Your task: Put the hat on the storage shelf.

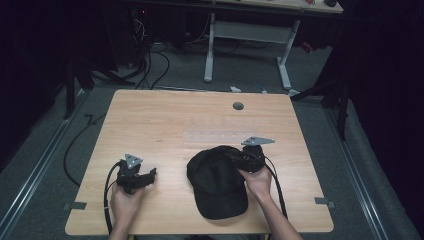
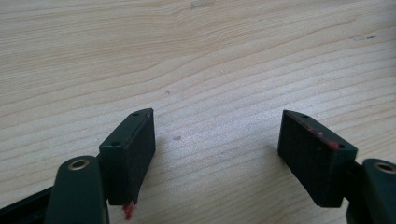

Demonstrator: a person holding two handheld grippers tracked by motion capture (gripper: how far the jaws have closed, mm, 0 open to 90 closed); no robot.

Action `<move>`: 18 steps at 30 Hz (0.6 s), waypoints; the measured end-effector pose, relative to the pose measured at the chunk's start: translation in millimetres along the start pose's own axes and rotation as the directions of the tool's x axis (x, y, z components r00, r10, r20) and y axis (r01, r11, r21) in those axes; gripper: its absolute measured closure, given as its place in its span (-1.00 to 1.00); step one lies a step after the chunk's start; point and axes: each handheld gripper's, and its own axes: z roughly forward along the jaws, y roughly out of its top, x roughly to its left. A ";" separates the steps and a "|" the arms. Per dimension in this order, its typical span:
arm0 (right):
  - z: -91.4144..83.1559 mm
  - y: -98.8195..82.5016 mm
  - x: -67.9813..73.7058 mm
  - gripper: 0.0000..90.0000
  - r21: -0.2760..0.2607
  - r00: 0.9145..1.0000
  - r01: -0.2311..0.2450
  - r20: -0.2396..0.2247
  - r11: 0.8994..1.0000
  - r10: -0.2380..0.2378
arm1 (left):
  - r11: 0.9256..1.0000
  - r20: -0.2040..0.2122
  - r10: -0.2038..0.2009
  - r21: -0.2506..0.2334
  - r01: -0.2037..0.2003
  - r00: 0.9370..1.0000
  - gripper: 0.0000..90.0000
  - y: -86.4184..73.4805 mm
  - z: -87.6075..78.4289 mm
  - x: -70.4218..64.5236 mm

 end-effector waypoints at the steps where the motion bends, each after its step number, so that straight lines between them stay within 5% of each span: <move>1: -0.2 -0.2 -0.5 0.65 -0.003 1.000 0.002 -0.006 1.000 -0.002 | 1.000 0.000 0.001 0.000 -0.001 1.000 -0.39 -0.1 0.0 -0.1; 8: -1.3 -1.4 1.3 0.90 -0.020 0.999 0.048 -0.022 0.999 -0.048 | 1.000 0.004 0.003 0.003 -0.003 1.000 -0.40 -0.3 0.0 -0.4; 18: -10.8 0.0 2.6 0.93 -0.061 0.994 0.098 -0.051 0.993 -0.101 | 1.000 0.031 0.007 0.022 -0.008 0.999 -0.50 -0.2 0.1 -0.3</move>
